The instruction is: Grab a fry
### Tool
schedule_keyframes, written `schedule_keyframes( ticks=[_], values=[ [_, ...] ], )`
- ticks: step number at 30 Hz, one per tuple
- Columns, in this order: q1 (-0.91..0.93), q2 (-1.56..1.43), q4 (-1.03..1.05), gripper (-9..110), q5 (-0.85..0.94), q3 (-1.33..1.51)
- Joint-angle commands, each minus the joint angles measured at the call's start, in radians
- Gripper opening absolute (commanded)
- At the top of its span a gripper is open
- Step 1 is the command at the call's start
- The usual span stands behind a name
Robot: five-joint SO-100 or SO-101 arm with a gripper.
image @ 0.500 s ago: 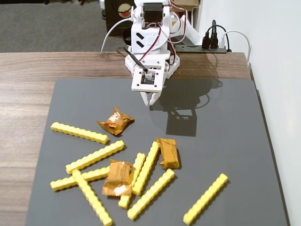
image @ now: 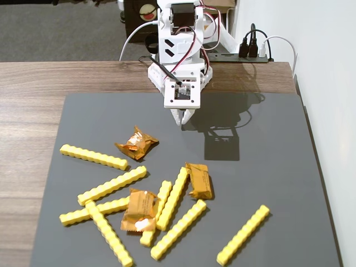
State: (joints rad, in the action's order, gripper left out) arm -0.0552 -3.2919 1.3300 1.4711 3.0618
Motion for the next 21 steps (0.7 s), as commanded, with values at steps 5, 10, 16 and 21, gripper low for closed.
schedule_keyframes(
  ticks=[5,10,16,21],
  values=[
    [-0.018,0.044,-0.054,1,-0.032,-0.020],
    [-0.017,0.175,-0.084,1,-0.098,-0.107],
    [-0.011,0.342,-0.087,1,-0.224,-0.255],
    [-0.006,0.502,-0.078,0,-0.337,-0.376]
  ],
)
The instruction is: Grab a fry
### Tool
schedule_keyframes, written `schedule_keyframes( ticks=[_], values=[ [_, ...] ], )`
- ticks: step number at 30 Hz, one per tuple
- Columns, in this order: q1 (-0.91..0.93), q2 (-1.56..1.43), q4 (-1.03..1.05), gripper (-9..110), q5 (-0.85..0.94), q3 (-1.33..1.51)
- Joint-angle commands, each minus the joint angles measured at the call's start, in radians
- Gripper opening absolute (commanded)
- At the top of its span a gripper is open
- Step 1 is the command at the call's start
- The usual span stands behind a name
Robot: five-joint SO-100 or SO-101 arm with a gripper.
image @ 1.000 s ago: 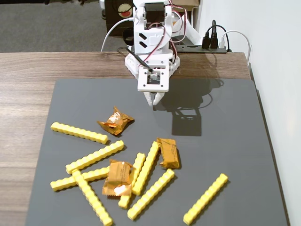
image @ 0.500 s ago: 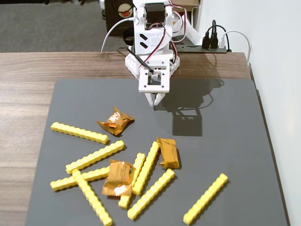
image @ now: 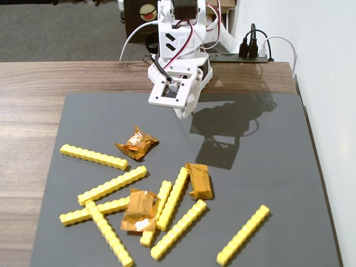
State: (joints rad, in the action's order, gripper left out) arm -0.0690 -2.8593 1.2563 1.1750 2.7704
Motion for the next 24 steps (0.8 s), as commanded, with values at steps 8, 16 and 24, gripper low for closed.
schedule_keyframes(
  ticks=[8,16,24],
  values=[
    [0.107,0.377,-0.035,0,-0.219,-0.288],
    [0.256,0.664,-0.069,0,-0.261,-0.506],
    [0.316,0.983,-0.106,0,-0.275,-0.749]
  ],
)
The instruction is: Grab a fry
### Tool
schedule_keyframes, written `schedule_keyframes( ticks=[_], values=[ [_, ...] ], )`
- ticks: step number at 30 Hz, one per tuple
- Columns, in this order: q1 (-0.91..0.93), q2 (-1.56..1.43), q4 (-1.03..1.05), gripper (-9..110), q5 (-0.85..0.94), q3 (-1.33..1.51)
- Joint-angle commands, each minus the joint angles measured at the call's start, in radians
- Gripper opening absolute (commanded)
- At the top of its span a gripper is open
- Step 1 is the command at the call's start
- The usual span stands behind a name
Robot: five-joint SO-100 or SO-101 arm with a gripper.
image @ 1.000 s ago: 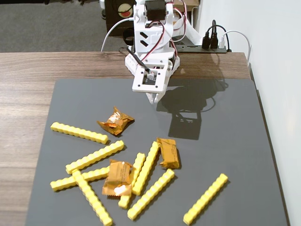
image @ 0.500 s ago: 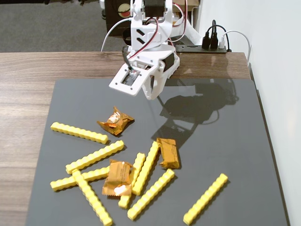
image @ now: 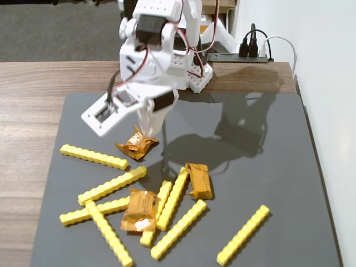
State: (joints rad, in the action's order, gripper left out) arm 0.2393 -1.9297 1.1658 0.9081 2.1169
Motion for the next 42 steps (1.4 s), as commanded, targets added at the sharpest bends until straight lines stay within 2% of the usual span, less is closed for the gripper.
schedule_keyframes(
  ticks=[1,12,19,37,42],
  values=[
    [0.008,0.080,-0.017,0,-0.012,-0.121],
    [0.041,0.267,-0.026,1,-0.012,-0.296],
    [0.095,0.339,-0.078,16,0.038,-0.295],
    [0.049,0.442,-0.150,16,0.049,-0.307],
    [0.046,0.449,-0.152,5,0.049,-0.307]
  ],
)
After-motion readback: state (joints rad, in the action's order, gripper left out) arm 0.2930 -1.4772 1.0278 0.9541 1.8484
